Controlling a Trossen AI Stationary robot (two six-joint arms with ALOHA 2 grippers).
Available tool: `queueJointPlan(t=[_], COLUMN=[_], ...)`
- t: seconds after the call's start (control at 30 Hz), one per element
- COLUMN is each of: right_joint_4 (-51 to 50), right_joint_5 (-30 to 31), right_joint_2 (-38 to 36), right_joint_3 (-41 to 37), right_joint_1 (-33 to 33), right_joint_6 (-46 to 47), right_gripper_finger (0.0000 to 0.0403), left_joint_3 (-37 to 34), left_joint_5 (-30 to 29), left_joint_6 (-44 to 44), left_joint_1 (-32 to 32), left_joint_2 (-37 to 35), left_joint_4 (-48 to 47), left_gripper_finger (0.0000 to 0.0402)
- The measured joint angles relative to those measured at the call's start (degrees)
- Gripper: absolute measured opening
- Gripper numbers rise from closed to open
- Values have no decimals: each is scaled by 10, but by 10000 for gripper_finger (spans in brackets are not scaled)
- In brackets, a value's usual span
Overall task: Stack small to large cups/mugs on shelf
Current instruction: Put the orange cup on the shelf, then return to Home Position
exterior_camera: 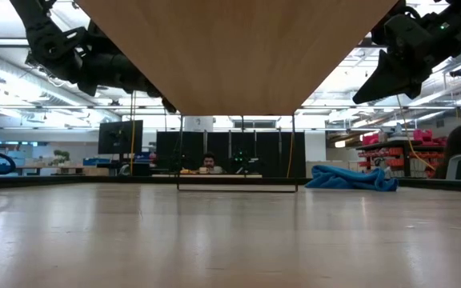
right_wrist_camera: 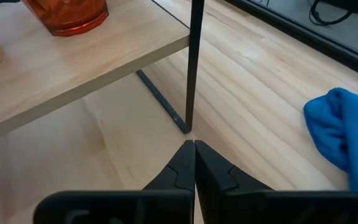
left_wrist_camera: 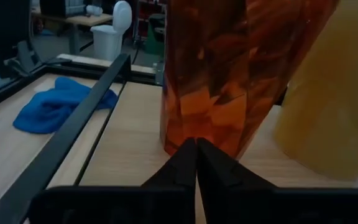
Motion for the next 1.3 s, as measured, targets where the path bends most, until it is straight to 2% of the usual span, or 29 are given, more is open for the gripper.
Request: queueJointPlan(t=[0.27, 0.47, 0.57, 0.73, 1.0, 1.13, 1.3], right_joint_4=[0, 0, 0, -8, -27, -31, -34], right_joint_5=[-1, -1, -2, -3, -3, -7, -23], right_joint_2=[0, 0, 0, 0, 0, 0, 0], right_joint_3=[0, 0, 0, 0, 0, 0, 0], right_joint_1=[0, 0, 0, 0, 0, 0, 0], right_joint_6=[4, 4, 4, 1, 1, 2, 16], right_gripper_finger=[9, 9, 9, 9, 9, 9, 9], left_joint_3=[0, 0, 0, 0, 0, 0, 0], left_joint_5=[0, -12, -20, -107, -178, -215, -236], left_joint_6=[-8, -6, -6, -17, -77, -109, -160], left_joint_1=[8, 8, 8, 6, 6, 6, 5], left_joint_2=[-7, -62, -106, -191, -329, -369, -388], left_joint_4=[-13, -71, -136, -273, -492, -580, -682], left_gripper_finger=[19, 7, 13, 25, 9, 8, 30])
